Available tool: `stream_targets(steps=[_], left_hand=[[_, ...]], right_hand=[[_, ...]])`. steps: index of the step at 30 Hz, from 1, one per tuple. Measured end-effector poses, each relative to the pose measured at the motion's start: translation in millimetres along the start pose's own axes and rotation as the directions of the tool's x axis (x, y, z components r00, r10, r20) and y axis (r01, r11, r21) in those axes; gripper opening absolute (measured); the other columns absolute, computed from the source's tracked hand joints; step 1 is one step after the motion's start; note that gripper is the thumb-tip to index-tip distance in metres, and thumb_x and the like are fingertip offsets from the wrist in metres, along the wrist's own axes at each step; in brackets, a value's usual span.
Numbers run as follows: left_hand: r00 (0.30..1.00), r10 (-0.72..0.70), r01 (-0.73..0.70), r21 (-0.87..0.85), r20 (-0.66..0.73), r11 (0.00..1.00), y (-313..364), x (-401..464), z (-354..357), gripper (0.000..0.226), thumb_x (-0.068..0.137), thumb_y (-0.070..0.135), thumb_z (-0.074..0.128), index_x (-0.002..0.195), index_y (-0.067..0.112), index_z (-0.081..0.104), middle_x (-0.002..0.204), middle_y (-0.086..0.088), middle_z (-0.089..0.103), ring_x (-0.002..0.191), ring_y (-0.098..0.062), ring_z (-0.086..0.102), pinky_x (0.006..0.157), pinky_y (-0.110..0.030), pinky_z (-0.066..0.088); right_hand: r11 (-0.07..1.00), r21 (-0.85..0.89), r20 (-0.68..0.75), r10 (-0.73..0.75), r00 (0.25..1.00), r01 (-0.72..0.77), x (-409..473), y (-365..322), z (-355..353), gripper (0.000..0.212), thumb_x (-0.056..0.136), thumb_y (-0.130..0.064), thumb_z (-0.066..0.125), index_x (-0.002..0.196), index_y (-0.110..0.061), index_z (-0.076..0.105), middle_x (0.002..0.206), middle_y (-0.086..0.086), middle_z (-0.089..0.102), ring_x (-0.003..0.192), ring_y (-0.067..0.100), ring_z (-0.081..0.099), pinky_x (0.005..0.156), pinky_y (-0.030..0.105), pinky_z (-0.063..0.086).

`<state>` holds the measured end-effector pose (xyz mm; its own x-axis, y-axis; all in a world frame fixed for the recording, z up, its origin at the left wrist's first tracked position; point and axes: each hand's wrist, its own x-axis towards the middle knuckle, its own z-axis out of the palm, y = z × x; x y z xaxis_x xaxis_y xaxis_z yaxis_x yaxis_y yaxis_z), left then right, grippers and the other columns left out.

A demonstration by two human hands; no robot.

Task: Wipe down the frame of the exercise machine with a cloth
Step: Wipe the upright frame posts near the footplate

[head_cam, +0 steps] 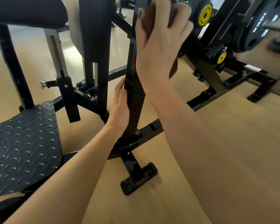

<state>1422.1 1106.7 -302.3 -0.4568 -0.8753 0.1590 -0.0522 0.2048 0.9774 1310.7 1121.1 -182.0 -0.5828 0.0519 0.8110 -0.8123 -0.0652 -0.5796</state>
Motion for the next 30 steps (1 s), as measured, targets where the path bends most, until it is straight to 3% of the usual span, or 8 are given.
stream_targets(steps=[5,9,12,15,18,21,26,30], left_hand=[[0.998,-0.062,0.061,-0.048,-0.013,0.997,5,-4,-5,0.036,0.111,0.049,0.023,0.134,0.045,0.050,0.122,0.019,0.062,0.101,0.011,0.063,0.081,-0.010,0.054],[0.990,-0.142,0.141,-0.056,-0.023,0.988,11,-7,-2,0.049,0.106,0.061,0.025,0.137,0.037,0.054,0.116,0.014,0.065,0.090,0.012,0.064,0.063,-0.004,0.050],[0.984,-0.177,0.173,-0.101,-0.034,0.980,13,-8,1,0.052,0.105,0.064,0.027,0.133,0.035,0.059,0.121,0.007,0.068,0.108,-0.006,0.066,0.084,-0.022,0.053],[0.986,-0.166,0.161,-0.109,-0.032,0.981,13,-8,2,0.054,0.107,0.060,0.023,0.140,0.033,0.055,0.127,0.005,0.067,0.119,-0.015,0.063,0.106,-0.039,0.050],[0.998,-0.061,0.060,-0.059,-0.014,0.996,7,-5,1,0.044,0.112,0.046,0.019,0.146,0.034,0.043,0.115,0.021,0.066,0.105,0.004,0.065,0.084,-0.015,0.056],[0.998,-0.005,0.004,-0.021,-0.061,1.000,0,0,4,0.043,0.113,0.040,0.019,0.152,0.031,0.035,0.117,0.024,0.060,0.100,0.012,0.062,0.079,-0.008,0.051],[0.994,0.077,-0.085,-0.102,-0.074,0.991,-21,4,9,0.034,0.115,0.024,0.024,0.145,0.038,0.033,0.148,0.002,0.048,0.133,-0.010,0.054,0.111,-0.030,0.046],[0.995,0.069,-0.070,-0.011,-0.069,0.997,-24,4,12,0.033,0.108,0.041,0.023,0.140,0.043,0.029,0.140,0.027,0.040,0.127,0.011,0.048,0.102,-0.012,0.042]], right_hand=[[0.994,-0.088,0.334,0.094,0.938,-0.068,-99,21,-24,0.039,0.094,-0.038,0.054,0.124,-0.015,0.064,0.126,0.021,0.055,0.109,0.034,0.053,0.086,0.044,0.056],[0.957,-0.093,0.677,0.263,0.688,-0.274,-192,47,-65,0.039,0.096,-0.027,0.066,0.130,-0.023,0.047,0.134,0.006,0.042,0.119,0.027,0.050,0.094,0.043,0.056],[0.845,-0.091,0.628,0.459,0.628,-0.527,-180,40,-55,0.028,0.102,-0.029,0.062,0.126,-0.019,0.053,0.126,-0.015,0.044,0.113,0.020,0.055,0.087,0.021,0.056],[0.904,-0.024,0.438,0.394,0.808,-0.427,-115,21,-36,0.036,0.099,-0.043,0.053,0.122,-0.016,0.057,0.120,0.004,0.050,0.104,0.018,0.052,0.084,0.025,0.049],[0.977,0.073,0.182,0.185,0.966,-0.201,-52,9,-20,0.043,0.094,-0.039,0.048,0.113,-0.006,0.067,0.112,0.020,0.058,0.099,0.026,0.053,0.079,0.021,0.038],[0.970,0.122,0.077,0.202,0.976,-0.210,-41,9,-12,0.046,0.092,-0.038,0.048,0.110,-0.001,0.069,0.110,0.024,0.059,0.096,0.031,0.057,0.078,0.027,0.050],[0.820,0.088,0.316,0.515,0.796,-0.566,-122,27,-28,0.041,0.102,-0.042,0.044,0.126,-0.012,0.057,0.121,0.008,0.053,0.102,0.012,0.055,0.084,0.021,0.055],[0.547,0.152,0.393,0.730,0.559,-0.823,-149,49,-29,0.028,0.107,-0.037,0.042,0.122,-0.017,0.053,0.116,0.007,0.059,0.102,0.016,0.062,0.087,0.033,0.060]])
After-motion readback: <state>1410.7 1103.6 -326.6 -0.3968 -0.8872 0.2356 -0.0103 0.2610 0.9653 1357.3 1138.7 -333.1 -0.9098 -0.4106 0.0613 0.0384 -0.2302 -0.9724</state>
